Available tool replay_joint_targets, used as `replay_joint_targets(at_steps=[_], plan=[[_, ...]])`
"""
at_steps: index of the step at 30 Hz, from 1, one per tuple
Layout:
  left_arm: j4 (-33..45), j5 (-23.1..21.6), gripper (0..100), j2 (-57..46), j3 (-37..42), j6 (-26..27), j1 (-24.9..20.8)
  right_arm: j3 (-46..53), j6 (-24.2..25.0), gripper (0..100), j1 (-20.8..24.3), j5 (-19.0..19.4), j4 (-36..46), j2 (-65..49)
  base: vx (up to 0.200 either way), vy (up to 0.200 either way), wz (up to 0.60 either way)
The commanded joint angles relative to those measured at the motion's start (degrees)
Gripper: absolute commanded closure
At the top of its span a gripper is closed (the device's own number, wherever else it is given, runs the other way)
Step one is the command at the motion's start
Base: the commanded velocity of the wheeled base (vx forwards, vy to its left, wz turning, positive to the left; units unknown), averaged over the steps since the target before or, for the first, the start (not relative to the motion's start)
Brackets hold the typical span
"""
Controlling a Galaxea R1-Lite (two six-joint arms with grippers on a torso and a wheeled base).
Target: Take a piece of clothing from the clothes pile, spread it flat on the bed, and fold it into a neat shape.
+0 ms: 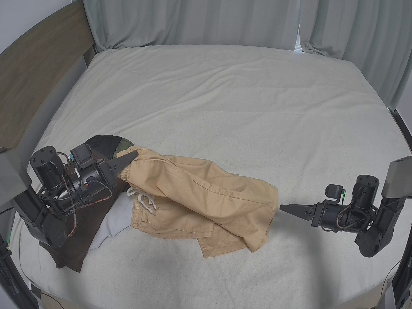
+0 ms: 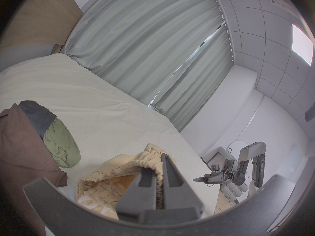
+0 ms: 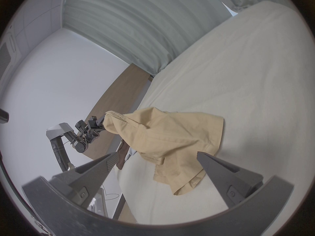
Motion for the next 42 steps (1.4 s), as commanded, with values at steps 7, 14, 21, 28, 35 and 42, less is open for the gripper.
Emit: replay_joint_targets(at_steps=[7, 14, 21, 28, 35, 42], plan=[[-0.01, -0.03, 100, -0.18, -0.29, -0.08, 0.59, -3.50, 0.63, 0, 1.10, -0.37, -0.14, 7.81, 0.000, 0.000, 0.00], [-0.01, -0.03, 100, -0.18, -0.37, 0.01, 0.59, -5.70, 0.63, 0, 0.84, -0.55, -0.14, 10.09, 0.000, 0.000, 0.00], [-0.01, -0.03, 100, -0.35, -0.37, 0.01, 0.68, -8.24, 0.63, 0, 1.37, -3.88, -0.14, 13.69, 0.000, 0.000, 0.00], [-0.01, -0.03, 100, -0.44, -0.37, 0.01, 0.85, -10.44, 0.63, 0, 1.46, -4.06, -0.14, 15.80, 0.000, 0.000, 0.00], [-0.01, -0.12, 100, -0.97, -0.37, -0.08, 0.85, -13.17, 0.72, 0, 1.37, -4.15, -0.14, 18.00, 0.000, 0.000, 0.00], [-0.01, -0.12, 100, -0.88, -0.29, 0.01, 0.85, -15.80, 0.72, 0, 2.60, -4.32, -0.32, 19.67, 0.000, 0.000, 0.00]])
